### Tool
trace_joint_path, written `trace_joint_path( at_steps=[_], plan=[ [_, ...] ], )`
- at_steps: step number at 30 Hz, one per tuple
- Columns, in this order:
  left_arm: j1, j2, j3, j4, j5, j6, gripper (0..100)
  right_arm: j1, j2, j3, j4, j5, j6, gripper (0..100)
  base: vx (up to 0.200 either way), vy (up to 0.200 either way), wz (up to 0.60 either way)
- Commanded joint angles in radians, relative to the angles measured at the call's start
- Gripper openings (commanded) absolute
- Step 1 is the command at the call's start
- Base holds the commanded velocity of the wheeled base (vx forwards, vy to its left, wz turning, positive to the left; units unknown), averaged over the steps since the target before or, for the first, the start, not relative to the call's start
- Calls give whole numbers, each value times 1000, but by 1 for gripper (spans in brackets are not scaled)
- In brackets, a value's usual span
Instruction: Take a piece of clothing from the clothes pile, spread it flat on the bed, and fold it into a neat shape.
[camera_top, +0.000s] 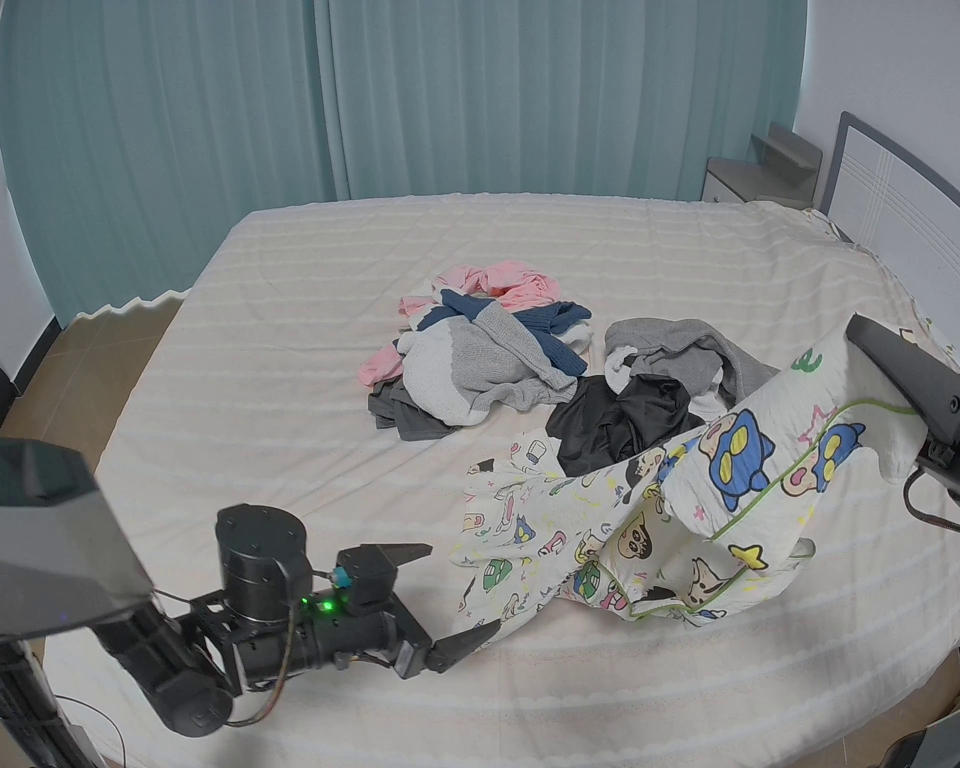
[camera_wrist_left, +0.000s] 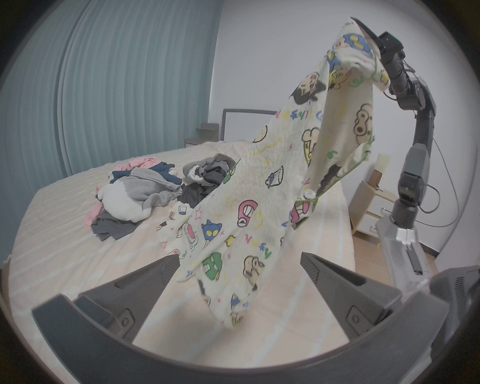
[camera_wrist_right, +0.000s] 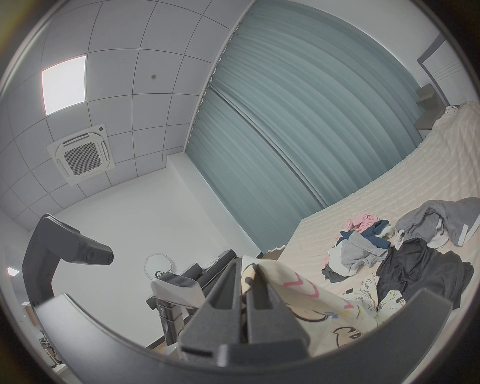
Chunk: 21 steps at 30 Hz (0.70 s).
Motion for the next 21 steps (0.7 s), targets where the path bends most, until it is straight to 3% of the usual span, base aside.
trace_joint_path(
  at_steps=[1, 6, 21],
  plan=[
    [-121, 349, -23, -330, 121, -101, 100, 1, 4, 2, 1, 1, 2, 0, 0, 0, 0],
    [-124, 381, -35, -330, 123, -159, 100, 1, 4, 4, -1, 1, 5, 0, 0, 0, 0],
    [-93, 495, -203, -330, 104, -160, 100, -1, -6, -3, -1, 1, 5, 0, 0, 0, 0]
  ],
)
